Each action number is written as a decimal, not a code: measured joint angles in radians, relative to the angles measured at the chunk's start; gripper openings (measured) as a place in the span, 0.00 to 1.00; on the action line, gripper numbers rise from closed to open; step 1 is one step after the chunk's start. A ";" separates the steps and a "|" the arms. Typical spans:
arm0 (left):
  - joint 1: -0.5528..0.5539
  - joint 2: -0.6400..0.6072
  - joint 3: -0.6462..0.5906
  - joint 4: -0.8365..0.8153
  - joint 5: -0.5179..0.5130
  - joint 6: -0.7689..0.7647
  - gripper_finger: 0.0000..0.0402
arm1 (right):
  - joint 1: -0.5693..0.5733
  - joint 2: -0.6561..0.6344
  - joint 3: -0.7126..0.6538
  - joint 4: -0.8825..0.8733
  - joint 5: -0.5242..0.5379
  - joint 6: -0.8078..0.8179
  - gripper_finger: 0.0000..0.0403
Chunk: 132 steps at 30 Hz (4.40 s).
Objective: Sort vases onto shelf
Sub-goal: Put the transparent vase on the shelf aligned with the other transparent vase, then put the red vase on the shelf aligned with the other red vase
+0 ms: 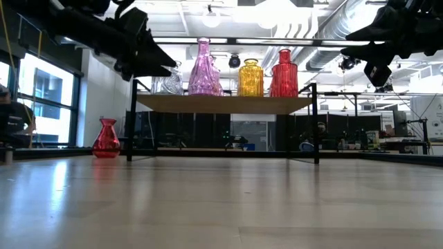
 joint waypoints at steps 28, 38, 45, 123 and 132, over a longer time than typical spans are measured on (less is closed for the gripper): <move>0.045 0.014 0.000 -0.001 0.008 0.002 0.49 | 0.000 0.000 0.000 -0.001 0.000 0.000 0.26; 0.045 0.014 0.000 0.004 0.012 0.000 0.49 | 0.000 0.000 0.000 -0.004 0.000 0.000 0.26; 0.021 0.014 0.000 0.032 0.014 -0.001 0.49 | 0.000 0.000 0.000 -0.004 0.000 0.000 0.26; 0.726 0.141 0.518 -1.265 0.107 0.265 0.49 | 0.000 0.000 0.000 -0.004 0.000 0.000 0.26; 0.743 0.235 0.484 -1.213 0.144 0.291 0.49 | 0.000 0.000 0.000 -0.004 0.000 0.000 0.26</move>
